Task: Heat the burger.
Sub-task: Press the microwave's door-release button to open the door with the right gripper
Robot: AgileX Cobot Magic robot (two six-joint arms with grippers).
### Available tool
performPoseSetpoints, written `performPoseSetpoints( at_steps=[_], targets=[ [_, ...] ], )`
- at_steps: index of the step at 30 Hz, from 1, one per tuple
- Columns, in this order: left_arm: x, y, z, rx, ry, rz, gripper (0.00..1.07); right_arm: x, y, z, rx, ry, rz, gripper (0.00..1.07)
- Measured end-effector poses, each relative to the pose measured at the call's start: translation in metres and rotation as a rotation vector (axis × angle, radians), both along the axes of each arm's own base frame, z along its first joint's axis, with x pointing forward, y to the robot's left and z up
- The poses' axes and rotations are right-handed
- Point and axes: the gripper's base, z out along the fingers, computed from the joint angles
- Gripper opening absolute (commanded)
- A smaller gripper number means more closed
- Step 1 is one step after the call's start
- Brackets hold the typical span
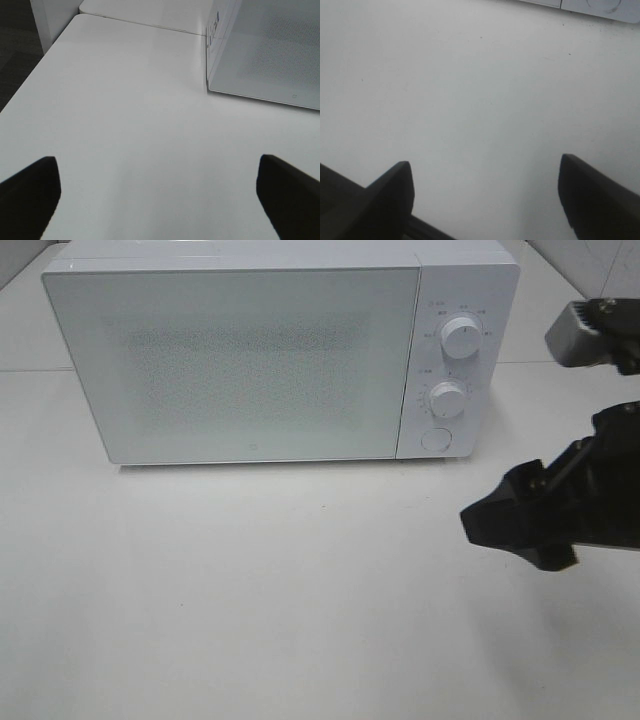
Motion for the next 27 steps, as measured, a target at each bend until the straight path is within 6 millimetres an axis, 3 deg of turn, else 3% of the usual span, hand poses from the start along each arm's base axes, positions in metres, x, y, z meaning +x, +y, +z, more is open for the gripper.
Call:
performPoseSetpoints(
  at_steps=[6,14,16,18,21,27],
  targets=[
    [0.0,0.0,0.0,0.0,0.0,0.0,1.0,-0.024,-0.019,0.031,-0.103,0.025,0.025,0.76],
    [0.0,0.0,0.0,0.0,0.0,0.0,1.0,-0.065,-0.048,0.051,-0.068,-0.055,-0.004,0.77],
    [0.0,0.0,0.0,0.0,0.0,0.0,1.0,-0.069,-0.052,0.052,-0.055,-0.074,-0.019,0.77],
    [0.0,0.0,0.0,0.0,0.0,0.0,1.0,-0.086,-0.07,0.046,-0.033,-0.132,-0.114,0.77],
    [0.0,0.0,0.0,0.0,0.0,0.0,1.0,-0.09,-0.074,0.044,-0.03,-0.149,-0.135,0.77],
    [0.0,0.0,0.0,0.0,0.0,0.0,1.0,-0.123,-0.092,0.037,0.027,-0.292,-0.289,0.76]
  ],
)
